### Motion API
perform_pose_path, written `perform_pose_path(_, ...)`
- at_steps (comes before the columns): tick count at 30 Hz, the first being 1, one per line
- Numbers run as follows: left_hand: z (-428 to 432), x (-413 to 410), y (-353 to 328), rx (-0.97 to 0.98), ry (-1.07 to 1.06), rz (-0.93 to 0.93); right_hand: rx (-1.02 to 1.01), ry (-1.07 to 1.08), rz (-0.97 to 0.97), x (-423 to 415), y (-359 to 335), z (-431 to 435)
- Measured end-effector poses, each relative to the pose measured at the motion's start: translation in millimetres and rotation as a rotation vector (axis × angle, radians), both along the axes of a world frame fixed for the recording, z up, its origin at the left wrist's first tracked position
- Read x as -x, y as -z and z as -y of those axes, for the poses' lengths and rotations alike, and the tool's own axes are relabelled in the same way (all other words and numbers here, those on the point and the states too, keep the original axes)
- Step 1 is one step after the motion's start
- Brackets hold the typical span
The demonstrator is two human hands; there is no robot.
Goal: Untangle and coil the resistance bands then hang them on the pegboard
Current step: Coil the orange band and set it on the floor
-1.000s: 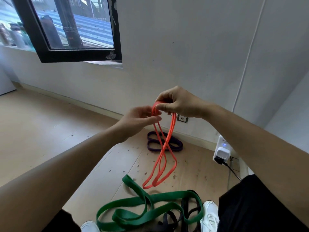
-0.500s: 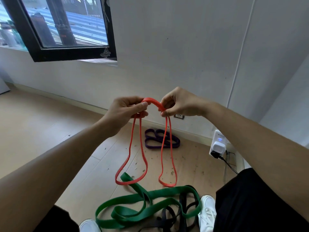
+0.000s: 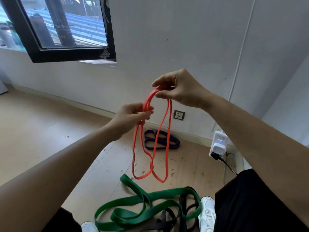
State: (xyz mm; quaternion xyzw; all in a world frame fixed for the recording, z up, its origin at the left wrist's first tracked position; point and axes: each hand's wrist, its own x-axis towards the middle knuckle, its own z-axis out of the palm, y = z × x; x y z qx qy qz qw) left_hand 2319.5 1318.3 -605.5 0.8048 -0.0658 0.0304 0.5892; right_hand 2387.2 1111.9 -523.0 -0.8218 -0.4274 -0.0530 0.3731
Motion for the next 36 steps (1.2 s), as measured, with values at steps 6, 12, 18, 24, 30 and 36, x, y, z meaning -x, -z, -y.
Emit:
perform_pose_path(6, 22, -4, 5, 0.048, 0.163, -0.086, -0.11, -0.054, 0.067, -2, -2, -5)
perform_pose_path(12, 40, -2, 33, 0.086, 0.226, -0.181, -0.402, -0.033, -0.013, -7, -4, 1)
perform_pose_path(18, 52, -4, 41, 0.082, 0.236, -0.187, -0.554, -0.063, -0.08, -6, -12, 8)
perform_pose_path(24, 66, -10, 36, 0.149, 0.317, -0.224, -0.723, 0.008, -0.12, -13, -14, 16)
perform_pose_path(30, 78, -17, 37, 0.2, 0.299, -0.219, -0.792, 0.044, -0.176, -19, -15, 27)
perform_pose_path(36, 86, -22, 38, 0.201, 0.313, -0.219, -0.832, 0.026, -0.195, -22, -19, 31)
